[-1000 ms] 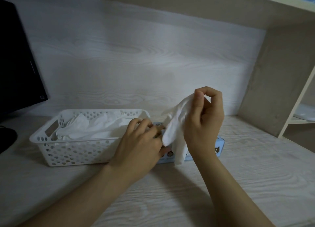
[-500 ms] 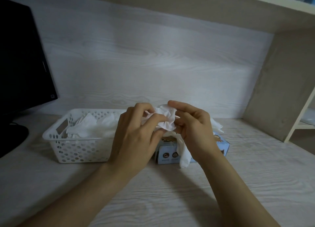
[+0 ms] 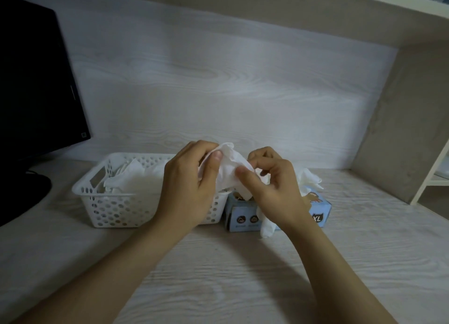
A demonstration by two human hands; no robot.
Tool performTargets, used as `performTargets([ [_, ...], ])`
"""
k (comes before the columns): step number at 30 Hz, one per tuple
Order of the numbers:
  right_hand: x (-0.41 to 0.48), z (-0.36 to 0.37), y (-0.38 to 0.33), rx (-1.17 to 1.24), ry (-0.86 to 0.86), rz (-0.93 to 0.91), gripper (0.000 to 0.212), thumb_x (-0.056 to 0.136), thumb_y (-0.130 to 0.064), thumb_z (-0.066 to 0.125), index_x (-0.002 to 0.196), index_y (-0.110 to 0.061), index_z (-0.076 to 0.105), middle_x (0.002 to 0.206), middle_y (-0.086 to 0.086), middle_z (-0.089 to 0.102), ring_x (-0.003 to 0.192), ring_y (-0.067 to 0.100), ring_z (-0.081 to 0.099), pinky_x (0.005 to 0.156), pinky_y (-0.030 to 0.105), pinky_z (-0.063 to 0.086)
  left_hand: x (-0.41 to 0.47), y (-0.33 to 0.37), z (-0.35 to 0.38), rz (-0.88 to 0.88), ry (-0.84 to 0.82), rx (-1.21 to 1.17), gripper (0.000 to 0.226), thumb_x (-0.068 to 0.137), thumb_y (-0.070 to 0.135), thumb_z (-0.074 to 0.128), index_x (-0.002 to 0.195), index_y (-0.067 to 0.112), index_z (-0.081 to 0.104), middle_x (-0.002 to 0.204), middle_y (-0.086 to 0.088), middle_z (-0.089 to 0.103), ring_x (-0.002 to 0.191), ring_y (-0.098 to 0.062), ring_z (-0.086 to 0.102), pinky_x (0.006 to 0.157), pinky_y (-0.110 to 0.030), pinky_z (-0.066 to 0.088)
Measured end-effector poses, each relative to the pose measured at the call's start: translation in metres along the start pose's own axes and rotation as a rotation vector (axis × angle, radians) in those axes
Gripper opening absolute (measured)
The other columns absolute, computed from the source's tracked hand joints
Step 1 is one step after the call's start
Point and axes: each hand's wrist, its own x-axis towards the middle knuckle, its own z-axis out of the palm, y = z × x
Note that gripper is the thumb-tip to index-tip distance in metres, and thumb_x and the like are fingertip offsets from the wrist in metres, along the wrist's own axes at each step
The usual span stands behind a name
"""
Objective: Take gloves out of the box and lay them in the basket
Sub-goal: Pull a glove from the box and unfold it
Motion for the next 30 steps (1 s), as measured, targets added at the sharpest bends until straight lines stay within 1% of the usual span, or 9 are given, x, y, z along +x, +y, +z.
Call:
performTargets([
  [3, -0.001, -0.002, -0.003, 0.092, -0.033, -0.015, 0.017, 0.092, -0.012, 0.070, 0.078, -0.008, 0.078, 0.096, -0.001, 0.075, 0.096, 0.015, 0.071, 0.080, 0.022, 0.053, 0.002, 0.003, -0.001, -0.111, -0.032, -0.169, 0.014, 0.108, 0.020, 0.056, 0.105, 0.019, 0.069, 0.090, 0.009, 0.072, 0.086, -0.013, 0.070, 0.070, -0.031, 0.056],
  [7, -0.002, -0.006, -0.009, 0.196, -0.043, 0.056, 0.017, 0.099, -0.005, 0.071, 0.083, -0.007, 0.078, 0.073, 0.002, 0.072, 0.071, 0.016, 0.066, 0.063, 0.031, 0.051, 0.006, 0.008, -0.005, -0.213, -0.050, -0.398, 0.018, 0.109, 0.013, 0.052, 0.099, 0.016, 0.067, 0.083, 0.003, 0.071, 0.076, -0.010, 0.065, 0.067, -0.028, 0.052],
  [11, -0.002, -0.008, -0.014, 0.351, -0.054, 0.187, 0.008, 0.097, -0.007, 0.072, 0.096, -0.004, 0.080, 0.085, 0.013, 0.076, 0.078, 0.023, 0.071, 0.067, 0.035, 0.055, 0.008, 0.004, -0.004, -0.344, -0.049, -0.496, 0.017, 0.104, 0.021, 0.051, 0.092, 0.017, 0.061, 0.077, 0.007, 0.061, 0.071, -0.010, 0.054, 0.068, -0.032, 0.043],
  [13, -0.001, -0.008, -0.014, 0.358, -0.080, 0.236, 0.009, 0.098, -0.009, 0.073, 0.098, -0.007, 0.081, 0.084, 0.019, 0.076, 0.076, 0.028, 0.071, 0.067, 0.037, 0.056, 0.010, 0.004, -0.003, -0.383, -0.028, -0.484, 0.018, 0.100, 0.026, 0.050, 0.090, 0.014, 0.059, 0.075, 0.006, 0.058, 0.071, -0.011, 0.052, 0.068, -0.035, 0.042],
  [17, 0.000, -0.006, -0.004, 0.146, -0.109, 0.210, 0.010, 0.099, -0.017, 0.074, 0.095, -0.018, 0.083, 0.074, 0.033, 0.066, 0.063, 0.029, 0.061, 0.060, 0.042, 0.050, 0.014, 0.005, -0.007, -0.419, -0.003, -0.418, 0.021, 0.104, 0.023, 0.055, 0.086, 0.013, 0.058, 0.069, 0.002, 0.057, 0.065, -0.011, 0.053, 0.063, -0.036, 0.042],
  [19, -0.001, -0.004, -0.001, 0.113, -0.133, 0.139, 0.017, 0.100, -0.007, 0.069, 0.103, -0.016, 0.083, 0.081, 0.014, 0.078, 0.075, 0.027, 0.075, 0.064, 0.043, 0.060, 0.014, 0.004, -0.009, -0.396, -0.016, -0.367, 0.023, 0.100, 0.032, 0.059, 0.085, 0.014, 0.058, 0.073, -0.011, 0.061, 0.065, -0.020, 0.055, 0.062, -0.040, 0.044],
  [22, -0.001, -0.002, -0.001, 0.047, -0.119, 0.078, 0.027, 0.102, 0.000, 0.061, 0.111, -0.014, 0.081, 0.096, -0.003, 0.082, 0.091, 0.017, 0.078, 0.074, 0.038, 0.064, 0.015, 0.000, -0.011, -0.356, 0.019, -0.261, 0.030, 0.101, 0.036, 0.062, 0.083, 0.013, 0.056, 0.076, -0.016, 0.061, 0.070, -0.036, 0.057, 0.061, -0.046, 0.046],
  [26, 0.001, 0.002, 0.007, -0.190, -0.048, 0.017, 0.023, 0.107, -0.019, 0.061, 0.105, -0.025, 0.082, 0.078, -0.001, 0.077, 0.072, 0.026, 0.071, 0.061, 0.048, 0.056, 0.018, -0.008, -0.016, -0.313, 0.071, -0.115, 0.030, 0.103, 0.039, 0.062, 0.085, 0.016, 0.061, 0.078, -0.005, 0.066, 0.072, -0.024, 0.060, 0.063, -0.038, 0.047],
  [30, 0.000, 0.001, 0.003, -0.154, -0.077, 0.069, 0.025, 0.106, -0.034, 0.062, 0.094, -0.023, 0.082, 0.067, 0.007, 0.072, 0.060, 0.023, 0.062, 0.054, 0.039, 0.047, 0.024, -0.023, -0.022, -0.291, 0.070, 0.010, 0.024, 0.103, 0.042, 0.061, 0.091, 0.022, 0.067, 0.095, 0.007, 0.067, 0.087, -0.007, 0.063, 0.076, -0.028, 0.050],
])
